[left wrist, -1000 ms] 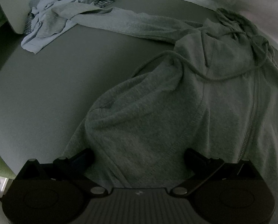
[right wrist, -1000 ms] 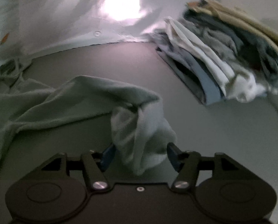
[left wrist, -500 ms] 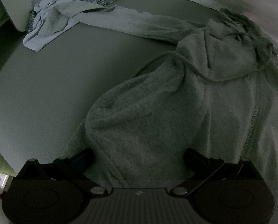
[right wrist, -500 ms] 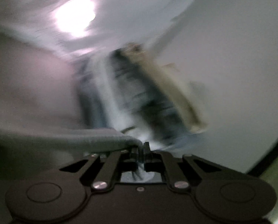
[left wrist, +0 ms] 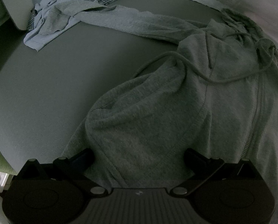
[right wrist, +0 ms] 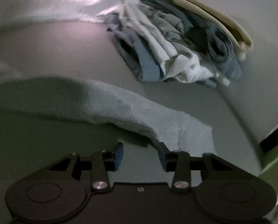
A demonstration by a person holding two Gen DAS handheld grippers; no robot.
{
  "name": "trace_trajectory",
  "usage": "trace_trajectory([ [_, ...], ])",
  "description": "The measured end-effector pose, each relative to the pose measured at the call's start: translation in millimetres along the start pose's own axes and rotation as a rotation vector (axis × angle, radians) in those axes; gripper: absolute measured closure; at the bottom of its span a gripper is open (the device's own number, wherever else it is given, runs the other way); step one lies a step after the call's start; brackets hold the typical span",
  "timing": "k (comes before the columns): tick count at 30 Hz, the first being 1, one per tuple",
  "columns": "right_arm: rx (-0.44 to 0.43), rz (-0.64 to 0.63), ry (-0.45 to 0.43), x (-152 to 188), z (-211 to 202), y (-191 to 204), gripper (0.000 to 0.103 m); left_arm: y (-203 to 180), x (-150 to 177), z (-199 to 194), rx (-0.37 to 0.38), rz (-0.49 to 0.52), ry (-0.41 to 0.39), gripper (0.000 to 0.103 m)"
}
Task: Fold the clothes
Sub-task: 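Release the sleeve from the right gripper and pull back, then grasp the hoodie hem with both grippers and lift it off the table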
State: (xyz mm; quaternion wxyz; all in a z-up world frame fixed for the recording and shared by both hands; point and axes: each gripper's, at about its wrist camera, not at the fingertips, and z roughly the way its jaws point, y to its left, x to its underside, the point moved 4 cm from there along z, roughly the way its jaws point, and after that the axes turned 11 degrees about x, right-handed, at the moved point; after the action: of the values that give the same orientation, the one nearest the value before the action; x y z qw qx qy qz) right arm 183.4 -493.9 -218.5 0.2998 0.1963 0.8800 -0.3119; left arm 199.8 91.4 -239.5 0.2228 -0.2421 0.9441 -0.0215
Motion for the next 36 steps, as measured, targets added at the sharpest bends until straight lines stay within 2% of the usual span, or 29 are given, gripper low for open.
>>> trace_trajectory([
  [5,-0.076,0.142,0.003,-14.8,-10.1,0.4,0.057,2.0,-5.7,1.4,0.006,-0.007,0.042,0.000],
  [9,-0.152,0.177,-0.021,-28.8,-26.4,22.1,0.057,5.6,-14.1,-2.4,0.054,0.008,0.071,0.001],
  [12,-0.238,0.161,-0.047,-45.2,-38.2,47.8,0.057,11.8,-30.6,-15.5,0.110,0.000,0.037,0.006],
  [15,-0.342,0.135,-0.072,-63.5,-52.1,81.1,0.057,19.5,-55.7,-21.1,0.179,-0.047,0.023,0.017],
  [16,-0.379,0.124,-0.073,-70.7,-54.3,94.4,0.057,19.1,-65.8,-21.5,0.190,-0.033,0.011,0.022],
  [17,-0.416,0.112,-0.074,-77.9,-56.6,107.7,0.057,17.0,-76.8,-21.9,0.194,-0.002,-0.008,0.028],
  [18,-0.452,0.100,-0.075,-85.1,-58.9,121.0,0.057,10.7,-88.7,-22.6,0.192,0.054,-0.027,0.030],
  [20,-0.519,0.088,-0.073,-100.7,-64.2,152.9,0.057,-7.4,-113.9,-23.8,0.188,0.190,-0.065,0.031],
  [22,-0.573,0.084,-0.066,-115.6,-67.3,183.0,0.056,-27.3,-141.6,-16.9,0.223,0.291,-0.098,0.030],
  [26,-0.661,0.094,-0.012,-145.9,-64.6,250.6,0.056,-66.1,-201.0,20.2,0.301,0.401,-0.117,0.029],
  [28,-0.704,0.081,0.000,-158.3,-64.7,281.4,0.048,-83.4,-229.0,44.2,0.327,0.444,-0.120,0.029],
  [30,-0.740,0.045,-0.004,-169.6,-68.5,318.1,0.043,-103.6,-251.2,68.6,0.346,0.507,-0.113,0.028],
  [32,-0.765,-0.012,-0.010,-179.3,-66.7,347.8,0.042,-125.6,-268.3,96.7,0.377,0.571,-0.094,0.025],
  [36,-0.808,-0.158,-0.030,-191.6,-65.0,396.6,0.041,-166.6,-284.7,151.2,0.427,0.685,0.004,0.027],
])
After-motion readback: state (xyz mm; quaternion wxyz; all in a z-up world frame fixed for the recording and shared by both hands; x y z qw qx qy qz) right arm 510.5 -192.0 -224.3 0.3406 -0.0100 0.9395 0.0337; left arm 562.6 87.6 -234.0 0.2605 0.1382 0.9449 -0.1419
